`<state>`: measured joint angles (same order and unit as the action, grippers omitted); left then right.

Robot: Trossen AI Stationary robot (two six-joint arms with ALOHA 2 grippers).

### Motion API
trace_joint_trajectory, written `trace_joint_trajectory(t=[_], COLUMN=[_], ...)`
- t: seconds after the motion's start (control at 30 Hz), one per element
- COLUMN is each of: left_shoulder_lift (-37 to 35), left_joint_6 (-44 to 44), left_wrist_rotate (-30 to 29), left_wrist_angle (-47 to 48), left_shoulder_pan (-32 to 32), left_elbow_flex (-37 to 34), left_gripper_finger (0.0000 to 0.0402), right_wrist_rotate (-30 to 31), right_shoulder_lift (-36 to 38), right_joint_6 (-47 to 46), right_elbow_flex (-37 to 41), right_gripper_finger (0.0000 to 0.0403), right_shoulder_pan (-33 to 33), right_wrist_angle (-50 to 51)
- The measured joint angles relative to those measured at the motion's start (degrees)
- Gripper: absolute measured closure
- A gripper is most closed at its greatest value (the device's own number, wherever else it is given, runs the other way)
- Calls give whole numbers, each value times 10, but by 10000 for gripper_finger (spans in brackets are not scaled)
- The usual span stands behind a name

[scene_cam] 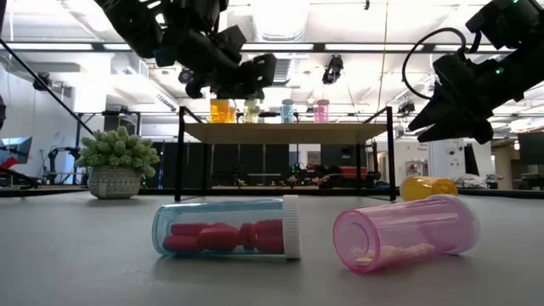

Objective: Pick and place medicine bottles onto shelf by color
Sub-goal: Put the yellow pill bottle on the shelf aligned with the other yellow pill bottles

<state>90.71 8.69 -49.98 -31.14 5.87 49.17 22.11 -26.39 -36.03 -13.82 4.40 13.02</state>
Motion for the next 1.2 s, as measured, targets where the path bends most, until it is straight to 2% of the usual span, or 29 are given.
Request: trace_joint_trajectory(t=[0.17, 0.3, 1.2], left_shoulder_lift=[0, 2, 31], left_joint_6=[3, 41, 45], left_wrist_rotate=[0, 0, -1], left_wrist_angle=[26, 46, 27], left_shoulder_pan=[7, 15, 38], left_elbow_flex=[-1, -1, 1], left_gripper_finger=[302, 302, 301], right_wrist_rotate=[0, 0, 0], right_shoulder_lift=[0, 0, 0], right_joint_6=[0, 0, 0], right_elbow_flex=[0, 0, 0], right_gripper_finger=[200, 199, 199], right_shoulder_pan=[0, 0, 0], right_wrist_angle=[0, 0, 0])
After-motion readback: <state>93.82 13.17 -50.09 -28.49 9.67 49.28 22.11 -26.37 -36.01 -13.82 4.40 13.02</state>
